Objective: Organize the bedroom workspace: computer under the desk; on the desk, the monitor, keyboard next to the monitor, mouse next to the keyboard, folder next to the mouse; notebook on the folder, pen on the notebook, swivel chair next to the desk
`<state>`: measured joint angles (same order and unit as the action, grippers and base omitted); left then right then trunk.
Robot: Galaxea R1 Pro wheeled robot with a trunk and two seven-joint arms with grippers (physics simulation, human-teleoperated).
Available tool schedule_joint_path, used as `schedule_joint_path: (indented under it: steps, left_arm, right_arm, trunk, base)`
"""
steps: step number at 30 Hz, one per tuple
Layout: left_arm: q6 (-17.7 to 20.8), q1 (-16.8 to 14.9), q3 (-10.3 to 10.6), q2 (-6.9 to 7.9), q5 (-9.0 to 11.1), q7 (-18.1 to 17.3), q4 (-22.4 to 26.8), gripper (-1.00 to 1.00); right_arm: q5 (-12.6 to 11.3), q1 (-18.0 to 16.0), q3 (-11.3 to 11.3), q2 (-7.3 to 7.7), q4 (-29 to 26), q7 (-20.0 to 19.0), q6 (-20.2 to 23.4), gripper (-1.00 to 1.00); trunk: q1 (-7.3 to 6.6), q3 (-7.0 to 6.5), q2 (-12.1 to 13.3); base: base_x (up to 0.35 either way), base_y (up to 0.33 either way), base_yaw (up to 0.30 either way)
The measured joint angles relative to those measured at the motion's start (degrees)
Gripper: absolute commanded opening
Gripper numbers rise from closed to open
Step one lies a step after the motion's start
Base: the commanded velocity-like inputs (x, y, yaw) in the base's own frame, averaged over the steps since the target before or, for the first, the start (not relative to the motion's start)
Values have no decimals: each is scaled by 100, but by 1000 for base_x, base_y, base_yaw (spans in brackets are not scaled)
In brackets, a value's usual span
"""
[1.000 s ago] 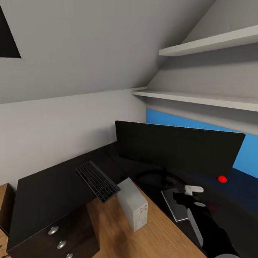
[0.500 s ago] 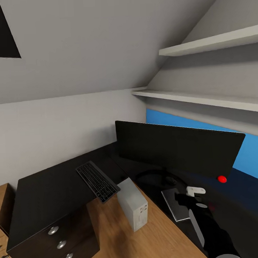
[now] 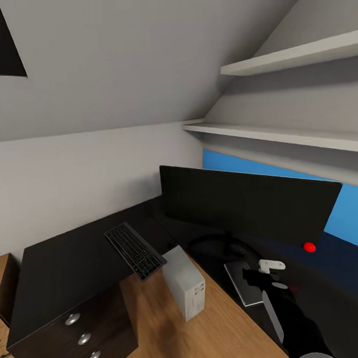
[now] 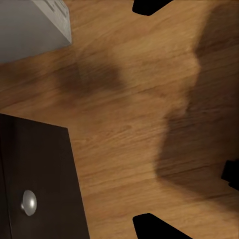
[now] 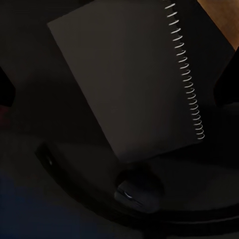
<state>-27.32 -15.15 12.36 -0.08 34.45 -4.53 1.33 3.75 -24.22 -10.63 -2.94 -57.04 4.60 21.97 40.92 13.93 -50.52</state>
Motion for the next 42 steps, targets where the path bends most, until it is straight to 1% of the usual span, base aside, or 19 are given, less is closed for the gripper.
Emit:
schedule_joint_path:
  steps: [16, 20, 23, 28, 32, 34, 37, 41, 42]
  left_arm:
    - [0, 0, -4, 0, 0, -2, 0, 100]
    - [-1, 0, -6, 0, 0, -2, 0, 100]
    - [-1, 0, -4, 0, 0, 2, 0, 100]
    - [0, 0, 6, 0, -2, 12, 44, 100]
    - [25, -1, 16, 10, -10, 13, 443, 100]
    - [68, -2, 17, 38, -24, 36, 726, 100]
    - [201, -1, 29, 73, -41, 61, 967, 100]
    - [708, -2, 33, 113, -98, 73, 1515, 100]
    - [1012, -2, 35, 145, -140, 77, 1807, 100]
  right_arm:
    - [0, 0, -27, 6, -16, 2, 9, 100]
    - [0, 0, -152, 5, -19, -7, 9, 100]
    - [0, 0, -347, 5, -23, -21, 14, 100]
    - [-1, 0, -455, 8, -25, -26, 17, 100]
    - [0, 0, -491, 9, -26, -26, 23, 100]
    - [-4, 0, -499, 9, -26, -26, 34, 100]
    - [-6, 1, -502, 9, -26, -26, 48, 100]
    - [-8, 1, -501, 9, -26, -26, 58, 100]
    - [-8, 2, -502, 9, -26, -26, 59, 100]
  trunk:
    - [352, 288, -643]
    - [440, 360, -803]
    - [506, 414, -924]
    - [615, 504, -1124]
    - [703, 575, -1285]
    - [747, 611, -1365]
    - [813, 665, -1486]
    - [901, 737, -1646]
    - [923, 755, -1686]
  base:
    - [0, 0, 0]
    - [0, 0, 0]
    - [0, 0, 0]
    - [0, 0, 0]
    - [0, 0, 0]
    - [0, 0, 0]
    - [0, 0, 0]
    - [0, 0, 0]
    - [0, 0, 0]
